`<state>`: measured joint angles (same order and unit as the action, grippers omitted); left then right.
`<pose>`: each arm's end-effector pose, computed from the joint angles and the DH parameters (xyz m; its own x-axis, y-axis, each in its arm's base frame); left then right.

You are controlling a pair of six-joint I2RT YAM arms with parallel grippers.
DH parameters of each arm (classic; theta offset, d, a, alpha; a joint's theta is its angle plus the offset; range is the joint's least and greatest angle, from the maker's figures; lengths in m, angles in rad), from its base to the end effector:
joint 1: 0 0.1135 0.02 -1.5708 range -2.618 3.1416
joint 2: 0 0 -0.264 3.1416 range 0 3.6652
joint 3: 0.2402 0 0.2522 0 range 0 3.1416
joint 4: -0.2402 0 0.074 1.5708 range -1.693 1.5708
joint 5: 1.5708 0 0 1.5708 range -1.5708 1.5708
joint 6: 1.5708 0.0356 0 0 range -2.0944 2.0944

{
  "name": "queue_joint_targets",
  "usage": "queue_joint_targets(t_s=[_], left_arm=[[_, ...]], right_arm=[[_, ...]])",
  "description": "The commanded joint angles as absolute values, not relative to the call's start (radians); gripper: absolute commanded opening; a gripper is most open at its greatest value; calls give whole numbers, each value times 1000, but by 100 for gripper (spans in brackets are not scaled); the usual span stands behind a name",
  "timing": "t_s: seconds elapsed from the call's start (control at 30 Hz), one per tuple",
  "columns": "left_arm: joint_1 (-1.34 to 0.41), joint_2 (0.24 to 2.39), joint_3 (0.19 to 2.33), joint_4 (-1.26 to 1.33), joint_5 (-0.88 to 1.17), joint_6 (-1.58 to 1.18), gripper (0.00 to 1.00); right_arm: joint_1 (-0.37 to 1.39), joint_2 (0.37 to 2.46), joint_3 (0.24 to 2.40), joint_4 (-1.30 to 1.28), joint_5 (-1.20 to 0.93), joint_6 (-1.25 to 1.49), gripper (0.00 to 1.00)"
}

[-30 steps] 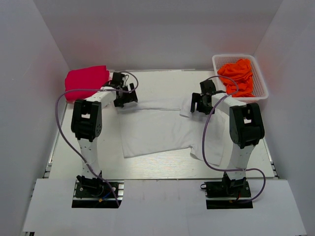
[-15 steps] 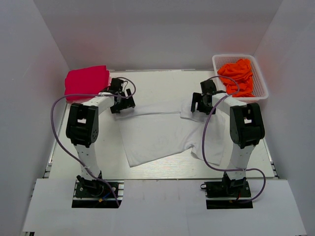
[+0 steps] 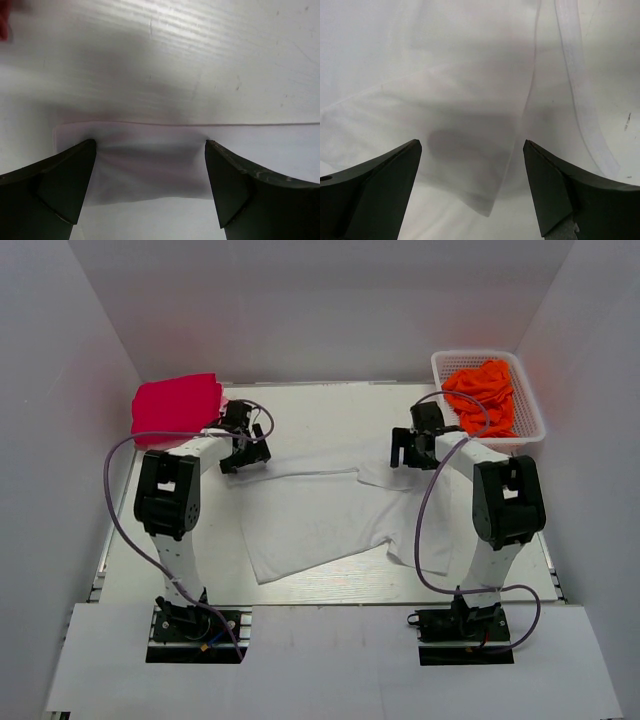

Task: Fold and stack the t-shirts
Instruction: Fold the flattened tshirt in 1/3 of the way

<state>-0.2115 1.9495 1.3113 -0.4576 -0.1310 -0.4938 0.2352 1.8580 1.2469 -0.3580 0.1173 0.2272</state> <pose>0.3921 -0.0794 0.1639 -0.8366 -0.3010 -0.4578 -0.2803 0.9531 -0.1145 0.3819 0.0872 0.1851 -0.8187 0.0339 -0.5732 0.0179 0.9993 0.0335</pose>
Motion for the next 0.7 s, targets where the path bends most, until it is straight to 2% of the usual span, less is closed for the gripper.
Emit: queue_joint_targets(t_s=[0.0,0.17,0.4,0.5,0.67], left_arm=[[-204,2055,1396,-501,-135,-480,100],[-195,2242,1682,-596,-170,-460,100],[-186,2470,2084,-719,-198,-430,100],[-186,2480,2175,-719,-186,-411,100],[-186,2369,2206,-655,-130,-411,100]], right_arm=[[238,1855,1291,-322,95,167,89],[236,1992,1394,-360,127,161,89],[233,2182,1679,-449,140,153,89],[239,2207,1780,-498,149,114,89],[271,2088,1743,-433,117,46,90]])
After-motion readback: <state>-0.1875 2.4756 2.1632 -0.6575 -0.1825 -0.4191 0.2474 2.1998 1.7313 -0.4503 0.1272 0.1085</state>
